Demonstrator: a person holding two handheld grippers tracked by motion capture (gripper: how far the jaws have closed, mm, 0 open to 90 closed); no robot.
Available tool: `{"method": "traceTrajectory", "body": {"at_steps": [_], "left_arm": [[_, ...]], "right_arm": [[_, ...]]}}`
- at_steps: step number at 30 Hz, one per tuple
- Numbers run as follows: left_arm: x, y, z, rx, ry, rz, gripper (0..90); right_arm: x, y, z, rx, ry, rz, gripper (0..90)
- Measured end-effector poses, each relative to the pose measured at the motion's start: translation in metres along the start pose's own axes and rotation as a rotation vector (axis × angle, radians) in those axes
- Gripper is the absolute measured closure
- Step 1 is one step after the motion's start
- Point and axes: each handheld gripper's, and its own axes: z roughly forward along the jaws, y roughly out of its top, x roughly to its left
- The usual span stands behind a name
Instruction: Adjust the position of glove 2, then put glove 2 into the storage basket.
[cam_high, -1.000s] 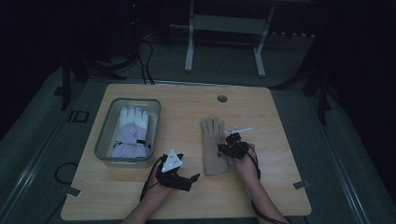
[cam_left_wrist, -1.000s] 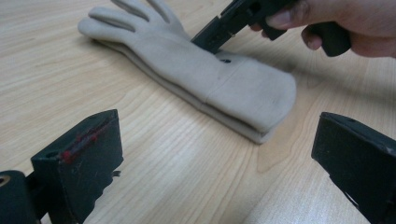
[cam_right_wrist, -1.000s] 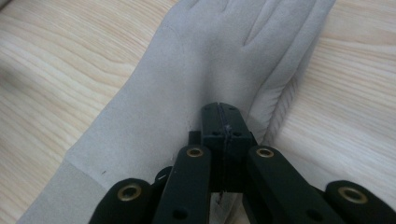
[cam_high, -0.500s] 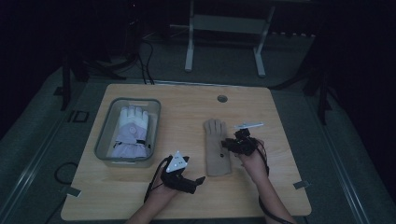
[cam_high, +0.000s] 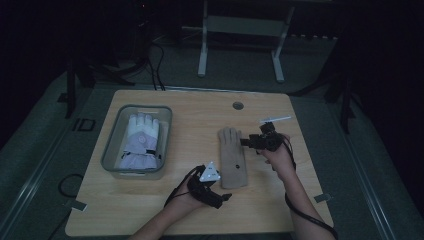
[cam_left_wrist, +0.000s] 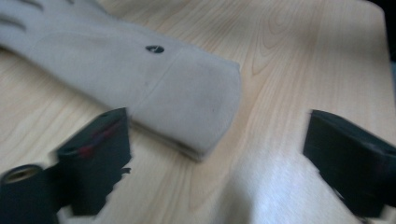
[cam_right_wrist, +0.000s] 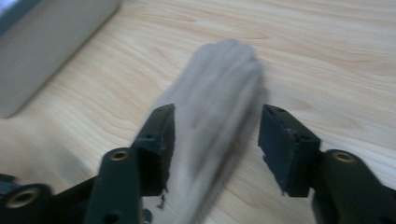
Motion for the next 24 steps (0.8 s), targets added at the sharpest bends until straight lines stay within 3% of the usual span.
{"method": "traceTrajectory", "body": {"at_steps": [2, 3, 5, 9, 12, 14, 17, 19, 24], "left_arm": [[0.001, 0.004, 0.004, -0.003, -0.009, 0.016, 16.4], [0.002, 0.006, 0.005, -0.002, -0.008, 0.023, 25.8], [0.004, 0.010, 0.008, 0.003, -0.028, 0.036, 29.5], [0.006, 0.016, 0.012, 0.017, -0.025, 0.050, 30.2], [0.005, 0.018, 0.019, 0.059, -0.004, 0.075, 24.6], [0.005, 0.019, 0.025, 0.090, 0.009, 0.085, 18.0], [0.006, 0.019, 0.032, 0.145, 0.015, 0.110, 17.7], [0.008, 0.019, 0.036, 0.175, 0.017, 0.134, 19.7], [0.011, 0.020, 0.039, 0.195, 0.006, 0.151, 28.5]], "right_arm": [[-0.002, 0.002, 0.005, 0.010, -0.001, 0.003, 41.9], [-0.008, 0.006, 0.015, 0.031, -0.004, 0.024, 39.4], [-0.009, 0.007, 0.019, 0.038, -0.010, 0.038, 37.3], [-0.012, 0.012, 0.033, 0.029, -0.010, 0.081, 21.2], [-0.012, 0.013, 0.042, 0.042, -0.011, 0.091, 16.7], [-0.013, 0.013, 0.052, 0.074, -0.026, 0.095, 17.0], [-0.013, 0.013, 0.063, 0.104, -0.037, 0.106, 21.0], [-0.012, 0.013, 0.070, 0.127, -0.040, 0.110, 23.7], [-0.010, 0.014, 0.077, 0.144, -0.058, 0.114, 27.0]]}}
